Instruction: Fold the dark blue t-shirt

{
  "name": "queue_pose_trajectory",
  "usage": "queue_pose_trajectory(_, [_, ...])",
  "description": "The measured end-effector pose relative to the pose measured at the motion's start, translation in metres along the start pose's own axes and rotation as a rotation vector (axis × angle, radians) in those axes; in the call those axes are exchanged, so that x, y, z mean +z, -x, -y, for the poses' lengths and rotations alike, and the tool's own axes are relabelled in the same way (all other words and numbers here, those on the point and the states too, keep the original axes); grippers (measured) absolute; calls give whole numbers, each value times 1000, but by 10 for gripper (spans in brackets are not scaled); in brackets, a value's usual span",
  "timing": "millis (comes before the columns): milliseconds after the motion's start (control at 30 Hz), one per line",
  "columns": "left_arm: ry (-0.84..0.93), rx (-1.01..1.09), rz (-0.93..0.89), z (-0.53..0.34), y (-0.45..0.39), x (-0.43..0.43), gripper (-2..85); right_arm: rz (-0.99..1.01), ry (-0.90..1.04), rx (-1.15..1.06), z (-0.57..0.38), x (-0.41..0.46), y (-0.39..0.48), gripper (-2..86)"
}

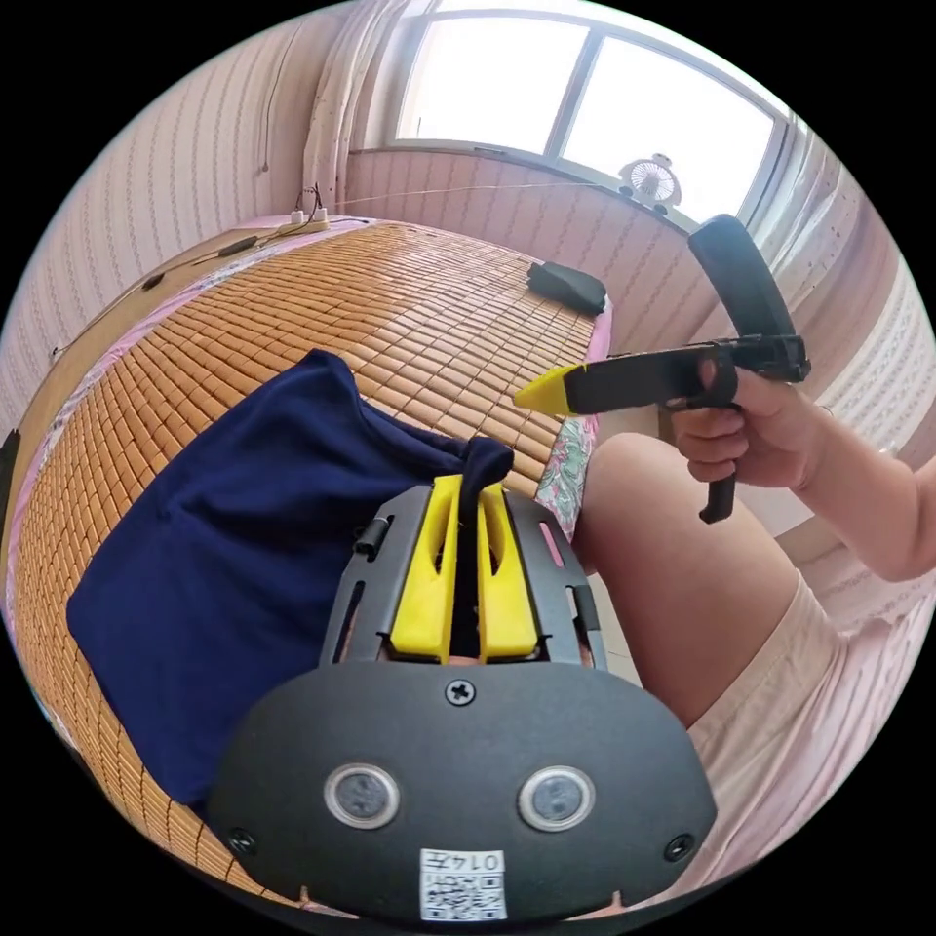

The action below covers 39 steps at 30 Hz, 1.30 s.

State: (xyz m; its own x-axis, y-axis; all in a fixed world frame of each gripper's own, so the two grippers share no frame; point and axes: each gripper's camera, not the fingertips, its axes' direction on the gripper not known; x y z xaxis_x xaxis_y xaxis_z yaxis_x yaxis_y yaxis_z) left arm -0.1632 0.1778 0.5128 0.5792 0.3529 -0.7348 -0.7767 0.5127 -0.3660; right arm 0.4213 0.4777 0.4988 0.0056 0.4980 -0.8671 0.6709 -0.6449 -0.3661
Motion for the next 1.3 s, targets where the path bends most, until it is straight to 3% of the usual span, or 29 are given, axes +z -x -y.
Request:
queue_pose_trajectory(67, [-14, 20, 24, -20, -5, -16, 6, -56, -40, 89, -14, -3, -23, 114])
queue_pose_trajectory(300, [42, -12, -37, -82, -8, -63, 5, -91, 5, 116, -25, 24, -43, 127])
queue_pose_trajectory(600, [92, -74, -32, -109, -9, -81, 7, -150, 87, 169, -22, 71, -68, 29])
queue_pose_trajectory(833, [-26, 53, -125, -84, -26, -86, 6, 4, -73, 199, -19, -1, -96, 10])
queue_pose_trajectory(1033, [-170, 92, -258, -48, -47, -86, 5, -89, -196, 188, -4, -67, -95, 9])
queue_pose_trajectory(1200, [-249, 29, -302, -49, -30, -104, 2, -80, -157, 117, 26, -65, -69, 8])
queue_pose_trajectory(1300, [-257, -23, -195, -60, -10, -121, 1, -119, -77, 13, 53, -33, -41, 8])
